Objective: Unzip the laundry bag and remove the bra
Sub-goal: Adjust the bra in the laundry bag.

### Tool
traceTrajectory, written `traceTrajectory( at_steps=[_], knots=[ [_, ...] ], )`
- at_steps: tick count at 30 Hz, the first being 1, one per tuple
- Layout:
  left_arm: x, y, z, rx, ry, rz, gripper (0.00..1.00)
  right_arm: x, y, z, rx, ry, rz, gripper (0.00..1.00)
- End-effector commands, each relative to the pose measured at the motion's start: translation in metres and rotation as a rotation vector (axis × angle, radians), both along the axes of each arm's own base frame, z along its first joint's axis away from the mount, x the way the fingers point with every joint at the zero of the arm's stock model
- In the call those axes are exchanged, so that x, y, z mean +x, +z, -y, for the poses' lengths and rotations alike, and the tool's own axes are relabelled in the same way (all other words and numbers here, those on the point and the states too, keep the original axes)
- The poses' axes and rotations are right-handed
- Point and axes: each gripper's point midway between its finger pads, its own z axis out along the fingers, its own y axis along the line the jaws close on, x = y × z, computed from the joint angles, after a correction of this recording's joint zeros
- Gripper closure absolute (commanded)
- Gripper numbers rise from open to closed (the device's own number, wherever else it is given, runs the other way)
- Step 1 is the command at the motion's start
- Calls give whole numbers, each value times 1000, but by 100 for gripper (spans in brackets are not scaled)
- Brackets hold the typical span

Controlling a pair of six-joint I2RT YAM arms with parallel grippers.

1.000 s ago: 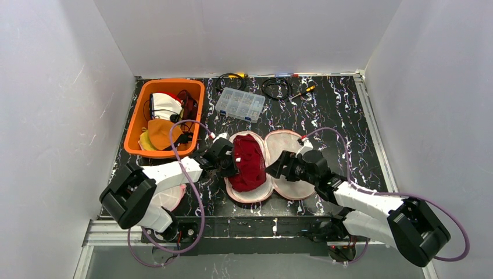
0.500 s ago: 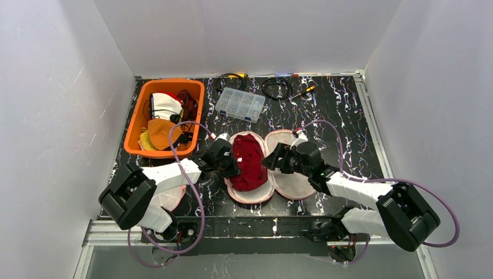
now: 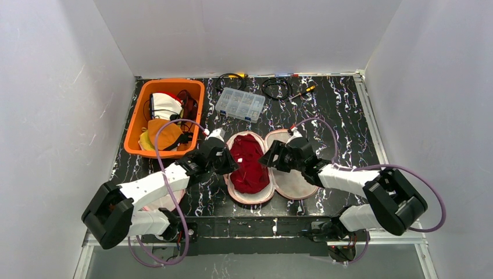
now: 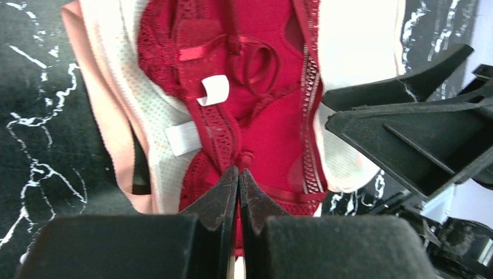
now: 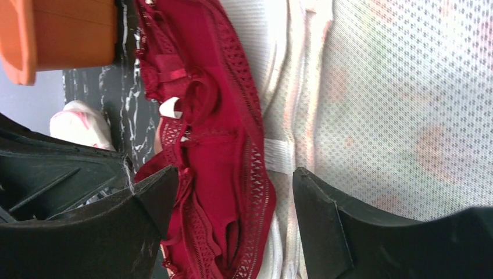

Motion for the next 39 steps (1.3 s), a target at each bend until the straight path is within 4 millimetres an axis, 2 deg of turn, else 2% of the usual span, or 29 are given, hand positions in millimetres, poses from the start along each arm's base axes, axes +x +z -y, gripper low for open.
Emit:
traceTrajectory(
  at_steps=[1,8,17,22,27,34,39],
  knots=[
    [8,-16,-18,113,51,-1,100,14,12,-11,49,-19,19,21],
    [7,-40,-19,156,53,-50,100,16,7,-15,48,-10,10,25],
    [4,-51,-15,150,34,-78,100,14,8,-24,75,35,6,34],
    [2,-58,-16,155,32,-93,100,14,9,-25,75,38,7,34],
    [-1,-58,-17,154,30,-92,100,13,20,-15,43,18,46,27],
    [1,-45,-15,128,26,-63,100,-11,24,0,63,5,-5,23],
    [3,-39,-15,116,28,-46,100,-33,30,8,143,-35,-70,20]
  ],
)
